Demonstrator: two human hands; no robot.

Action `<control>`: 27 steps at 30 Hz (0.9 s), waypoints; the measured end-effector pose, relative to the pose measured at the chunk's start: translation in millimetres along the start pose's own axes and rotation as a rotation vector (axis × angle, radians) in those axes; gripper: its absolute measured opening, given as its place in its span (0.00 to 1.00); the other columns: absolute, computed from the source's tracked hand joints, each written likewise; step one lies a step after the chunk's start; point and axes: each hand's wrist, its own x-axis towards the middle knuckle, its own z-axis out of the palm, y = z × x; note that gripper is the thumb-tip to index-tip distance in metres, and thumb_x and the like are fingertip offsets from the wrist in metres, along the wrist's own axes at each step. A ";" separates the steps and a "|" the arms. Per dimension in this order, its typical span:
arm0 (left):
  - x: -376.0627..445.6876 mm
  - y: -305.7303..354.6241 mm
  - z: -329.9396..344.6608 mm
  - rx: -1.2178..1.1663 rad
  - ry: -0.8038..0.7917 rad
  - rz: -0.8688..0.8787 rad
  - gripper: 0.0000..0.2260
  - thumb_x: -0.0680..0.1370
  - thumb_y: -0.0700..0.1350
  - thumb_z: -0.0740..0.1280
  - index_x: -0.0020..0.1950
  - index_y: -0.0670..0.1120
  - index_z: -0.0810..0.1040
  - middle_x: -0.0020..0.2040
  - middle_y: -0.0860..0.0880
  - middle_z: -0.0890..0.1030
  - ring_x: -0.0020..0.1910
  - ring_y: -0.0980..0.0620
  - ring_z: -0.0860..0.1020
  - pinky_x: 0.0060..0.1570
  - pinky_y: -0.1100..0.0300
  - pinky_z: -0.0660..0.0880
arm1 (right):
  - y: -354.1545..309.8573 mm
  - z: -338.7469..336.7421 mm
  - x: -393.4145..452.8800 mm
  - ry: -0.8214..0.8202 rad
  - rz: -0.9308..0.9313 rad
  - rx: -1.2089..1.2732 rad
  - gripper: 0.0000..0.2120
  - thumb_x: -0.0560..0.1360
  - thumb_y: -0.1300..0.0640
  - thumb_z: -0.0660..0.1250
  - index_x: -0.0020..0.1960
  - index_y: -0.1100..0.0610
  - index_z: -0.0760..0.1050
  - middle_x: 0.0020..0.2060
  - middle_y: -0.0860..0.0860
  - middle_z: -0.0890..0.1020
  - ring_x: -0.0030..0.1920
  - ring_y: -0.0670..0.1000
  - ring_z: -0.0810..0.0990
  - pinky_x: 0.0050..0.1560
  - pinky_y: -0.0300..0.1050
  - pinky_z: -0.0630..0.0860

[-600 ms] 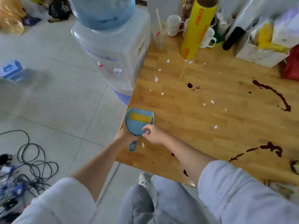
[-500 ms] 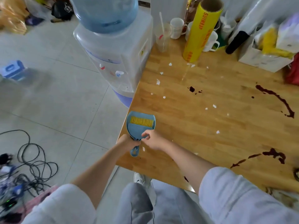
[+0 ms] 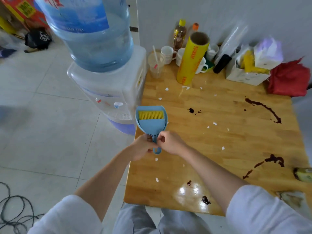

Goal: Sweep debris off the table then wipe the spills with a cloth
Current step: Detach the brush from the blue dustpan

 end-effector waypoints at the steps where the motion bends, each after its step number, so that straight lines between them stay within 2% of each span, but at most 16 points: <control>1: 3.2 11.5 -5.1 0.004 -0.050 0.017 0.15 0.75 0.29 0.67 0.59 0.41 0.74 0.46 0.45 0.78 0.46 0.50 0.75 0.41 0.60 0.72 | -4.4 -7.6 -0.2 0.005 0.014 -0.039 0.08 0.74 0.50 0.67 0.46 0.54 0.78 0.42 0.49 0.82 0.42 0.51 0.80 0.40 0.49 0.77; 4: 11.6 42.4 -13.2 0.034 -0.217 0.061 0.15 0.73 0.25 0.65 0.54 0.41 0.73 0.44 0.47 0.78 0.45 0.50 0.76 0.39 0.61 0.75 | -12.5 -22.6 -0.9 0.054 0.068 -0.058 0.10 0.70 0.45 0.69 0.43 0.51 0.75 0.40 0.47 0.80 0.40 0.50 0.80 0.37 0.49 0.76; 6: 18.6 57.1 -12.2 0.050 -0.284 0.061 0.17 0.73 0.24 0.64 0.58 0.38 0.73 0.47 0.43 0.77 0.48 0.47 0.76 0.46 0.57 0.76 | -13.2 -27.7 -0.6 0.136 0.104 -0.072 0.09 0.70 0.47 0.70 0.40 0.49 0.72 0.38 0.46 0.80 0.39 0.49 0.79 0.37 0.49 0.76; 8: 23.9 68.4 -7.3 0.008 -0.321 0.029 0.15 0.74 0.26 0.62 0.60 0.36 0.73 0.50 0.40 0.75 0.50 0.44 0.76 0.53 0.51 0.77 | -13.4 -31.3 -1.5 0.183 0.113 -0.111 0.07 0.70 0.51 0.71 0.41 0.52 0.73 0.38 0.47 0.80 0.38 0.50 0.79 0.36 0.50 0.77; 10: 28.0 76.1 -2.2 -0.115 -0.347 -0.052 0.08 0.78 0.33 0.61 0.56 0.38 0.75 0.47 0.40 0.76 0.45 0.45 0.77 0.49 0.51 0.78 | -11.4 -33.7 -3.1 0.189 0.097 -0.156 0.07 0.69 0.55 0.72 0.43 0.53 0.74 0.39 0.48 0.81 0.39 0.52 0.79 0.35 0.48 0.76; 13: 34.6 80.1 -0.2 -0.197 -0.352 -0.133 0.09 0.82 0.43 0.62 0.58 0.40 0.77 0.49 0.41 0.80 0.46 0.44 0.80 0.50 0.49 0.78 | -6.1 -35.8 -4.2 0.204 0.075 -0.185 0.07 0.69 0.58 0.73 0.44 0.54 0.76 0.39 0.48 0.81 0.39 0.51 0.79 0.35 0.46 0.75; 16: 43.3 80.6 0.0 -0.132 -0.345 -0.094 0.09 0.84 0.42 0.61 0.60 0.41 0.76 0.51 0.42 0.79 0.48 0.45 0.78 0.52 0.49 0.75 | -1.4 -37.1 -1.4 0.243 0.038 -0.148 0.06 0.68 0.59 0.73 0.42 0.54 0.76 0.36 0.47 0.79 0.37 0.50 0.78 0.36 0.48 0.77; 20: 52.8 81.1 -9.4 -0.133 -0.342 -0.068 0.10 0.83 0.44 0.62 0.62 0.42 0.76 0.50 0.45 0.82 0.49 0.48 0.80 0.50 0.53 0.75 | 4.1 -40.5 5.8 0.283 -0.072 -0.102 0.06 0.70 0.57 0.71 0.44 0.56 0.76 0.42 0.49 0.78 0.39 0.50 0.77 0.38 0.48 0.76; 24: 63.4 80.0 -11.7 -0.196 -0.322 -0.072 0.14 0.83 0.43 0.62 0.67 0.40 0.74 0.56 0.43 0.81 0.55 0.45 0.80 0.61 0.48 0.74 | 11.0 -44.4 12.5 0.298 -0.151 -0.296 0.05 0.75 0.55 0.67 0.48 0.56 0.78 0.47 0.48 0.75 0.37 0.50 0.76 0.34 0.46 0.71; 27: 72.9 84.6 -7.6 -0.229 -0.310 -0.072 0.14 0.83 0.42 0.63 0.68 0.39 0.74 0.58 0.41 0.81 0.57 0.43 0.80 0.65 0.45 0.74 | 17.5 -50.6 18.0 0.308 -0.142 -0.287 0.03 0.76 0.57 0.67 0.48 0.55 0.77 0.46 0.47 0.74 0.36 0.50 0.75 0.34 0.45 0.69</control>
